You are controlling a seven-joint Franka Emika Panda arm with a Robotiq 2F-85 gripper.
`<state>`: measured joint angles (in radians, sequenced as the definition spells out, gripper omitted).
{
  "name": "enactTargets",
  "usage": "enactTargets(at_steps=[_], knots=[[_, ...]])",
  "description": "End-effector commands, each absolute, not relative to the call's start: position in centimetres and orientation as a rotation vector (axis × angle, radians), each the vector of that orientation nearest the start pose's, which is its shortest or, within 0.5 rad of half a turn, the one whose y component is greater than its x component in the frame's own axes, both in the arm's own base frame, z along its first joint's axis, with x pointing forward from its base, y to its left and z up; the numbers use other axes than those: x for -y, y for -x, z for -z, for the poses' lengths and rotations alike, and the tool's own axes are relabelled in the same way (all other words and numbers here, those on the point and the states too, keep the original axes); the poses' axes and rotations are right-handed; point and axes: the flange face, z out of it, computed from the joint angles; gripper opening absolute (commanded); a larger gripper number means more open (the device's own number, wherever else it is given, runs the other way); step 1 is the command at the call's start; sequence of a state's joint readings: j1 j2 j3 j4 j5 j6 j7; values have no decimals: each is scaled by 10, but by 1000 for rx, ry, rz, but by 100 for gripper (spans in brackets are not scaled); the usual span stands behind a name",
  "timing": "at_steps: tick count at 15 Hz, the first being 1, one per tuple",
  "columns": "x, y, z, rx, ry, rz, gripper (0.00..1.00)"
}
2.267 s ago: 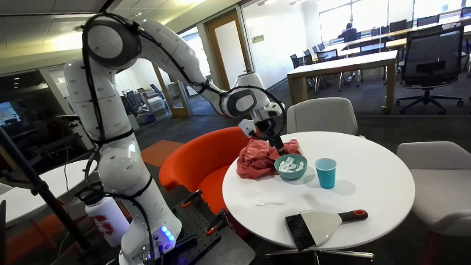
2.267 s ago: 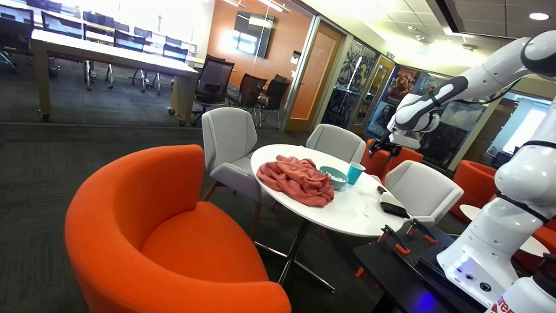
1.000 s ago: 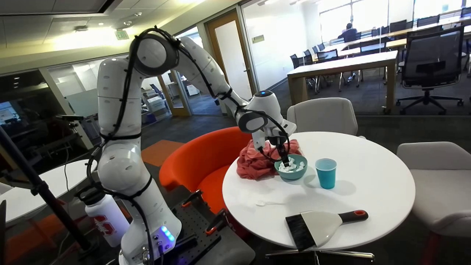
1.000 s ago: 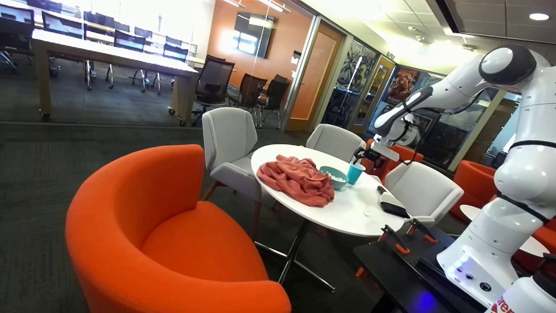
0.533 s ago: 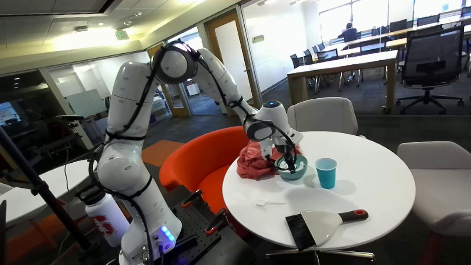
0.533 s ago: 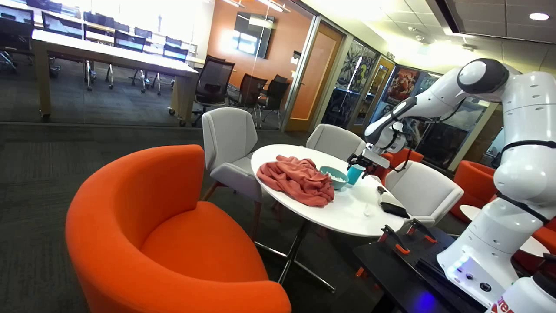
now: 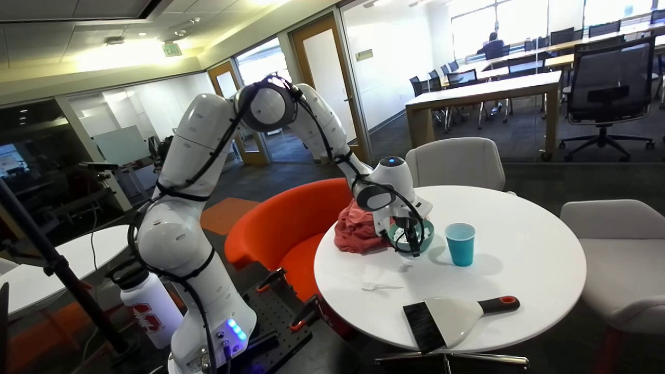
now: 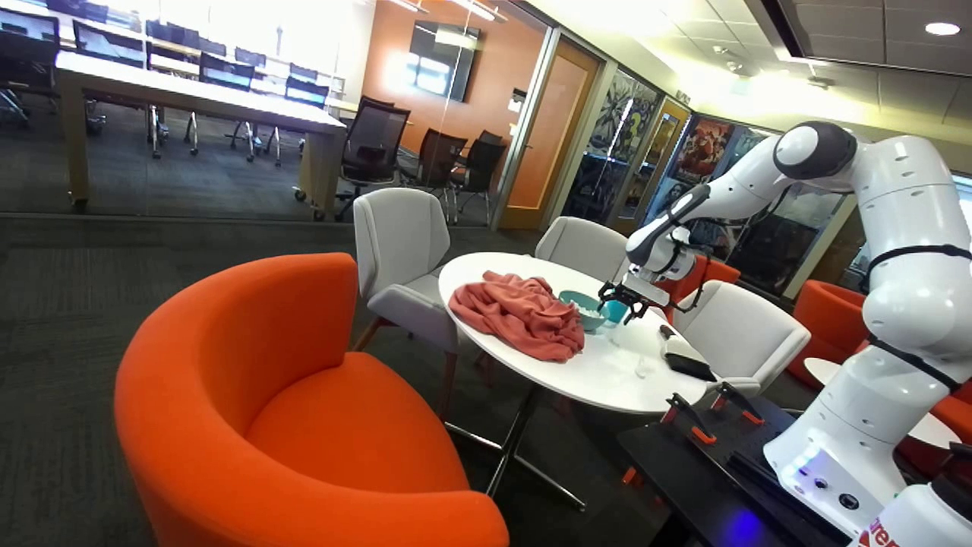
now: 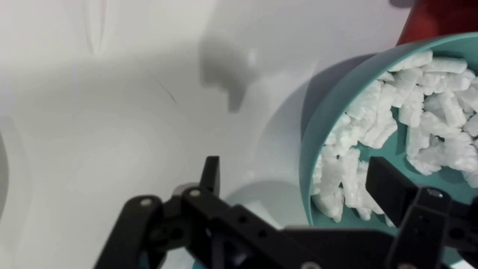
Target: Pour the contents from the blue bowl onto the table
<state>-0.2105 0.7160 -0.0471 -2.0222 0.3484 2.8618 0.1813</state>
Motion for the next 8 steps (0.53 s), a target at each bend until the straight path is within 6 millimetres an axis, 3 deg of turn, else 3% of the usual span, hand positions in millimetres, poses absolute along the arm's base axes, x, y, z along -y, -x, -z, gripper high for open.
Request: enactTargets(at_steps=[1,8], knots=[[165,-581,-89,-1153,2820,183,74],[160,-587,-83,-1142,2823,182,20]])
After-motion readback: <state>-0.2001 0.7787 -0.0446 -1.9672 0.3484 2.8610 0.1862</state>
